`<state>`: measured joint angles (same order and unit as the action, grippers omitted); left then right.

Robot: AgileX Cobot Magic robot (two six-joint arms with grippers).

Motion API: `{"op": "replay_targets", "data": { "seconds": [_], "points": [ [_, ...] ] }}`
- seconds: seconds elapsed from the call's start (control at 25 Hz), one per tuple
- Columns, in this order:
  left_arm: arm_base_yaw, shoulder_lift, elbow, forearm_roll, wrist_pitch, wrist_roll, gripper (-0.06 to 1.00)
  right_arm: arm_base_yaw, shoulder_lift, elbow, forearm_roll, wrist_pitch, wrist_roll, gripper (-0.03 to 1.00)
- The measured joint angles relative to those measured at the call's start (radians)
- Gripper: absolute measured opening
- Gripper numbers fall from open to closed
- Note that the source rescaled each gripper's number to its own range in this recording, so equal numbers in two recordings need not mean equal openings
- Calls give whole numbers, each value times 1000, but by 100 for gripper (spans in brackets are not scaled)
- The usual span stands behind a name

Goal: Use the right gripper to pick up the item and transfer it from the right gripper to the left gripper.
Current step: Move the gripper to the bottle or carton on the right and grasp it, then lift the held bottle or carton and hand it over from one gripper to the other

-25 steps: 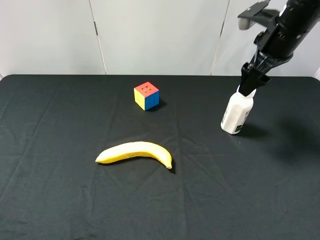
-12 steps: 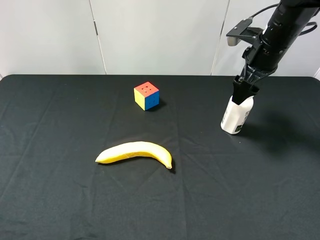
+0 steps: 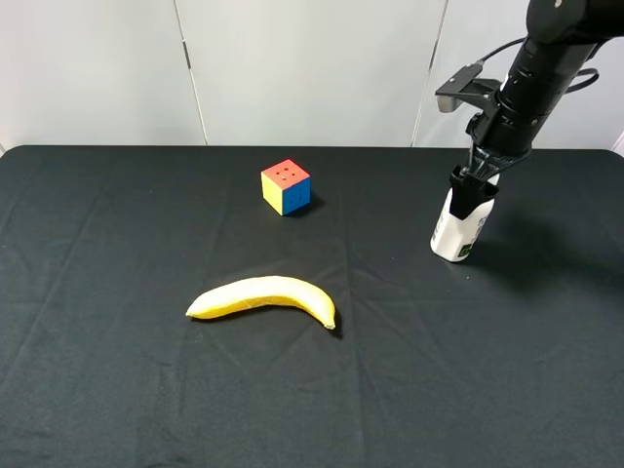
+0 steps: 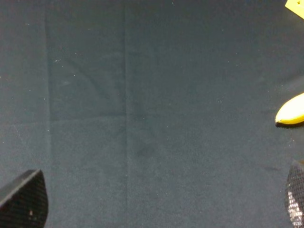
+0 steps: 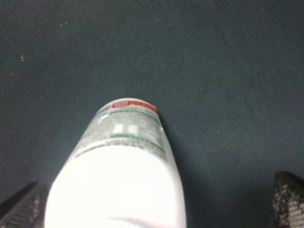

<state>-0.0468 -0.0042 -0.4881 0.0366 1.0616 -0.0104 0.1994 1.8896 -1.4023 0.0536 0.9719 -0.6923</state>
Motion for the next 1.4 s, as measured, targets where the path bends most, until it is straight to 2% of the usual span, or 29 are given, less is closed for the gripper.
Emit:
{"op": "replay_targets", "data": {
  "seconds": [0.6, 0.64, 0.68, 0.72, 0.76, 0.8, 0.84, 0.88, 1.4],
  "points": [
    [0, 0, 0, 0, 0, 0, 100, -9, 38, 0, 15, 16, 0, 100],
    [0, 0, 0, 0, 0, 0, 100, -9, 38, 0, 15, 21, 0, 97],
    [0, 0, 0, 0, 0, 0, 100, -9, 38, 0, 15, 22, 0, 86],
    [0, 0, 0, 0, 0, 0, 100, -9, 38, 0, 15, 22, 0, 61],
    [0, 0, 0, 0, 0, 0, 100, -9, 38, 0, 20, 30, 0, 23],
    [0, 0, 0, 0, -1, 0, 100, -9, 38, 0, 23, 27, -1, 0],
    [0, 0, 0, 0, -1, 0, 100, -9, 38, 0, 18, 22, -7, 7],
    [0, 0, 0, 0, -1, 0, 100, -10, 38, 0, 19, 22, -8, 2],
    [0, 0, 0, 0, -1, 0, 100, -9, 33, -1, 15, 32, -4, 3]
  ]
}}
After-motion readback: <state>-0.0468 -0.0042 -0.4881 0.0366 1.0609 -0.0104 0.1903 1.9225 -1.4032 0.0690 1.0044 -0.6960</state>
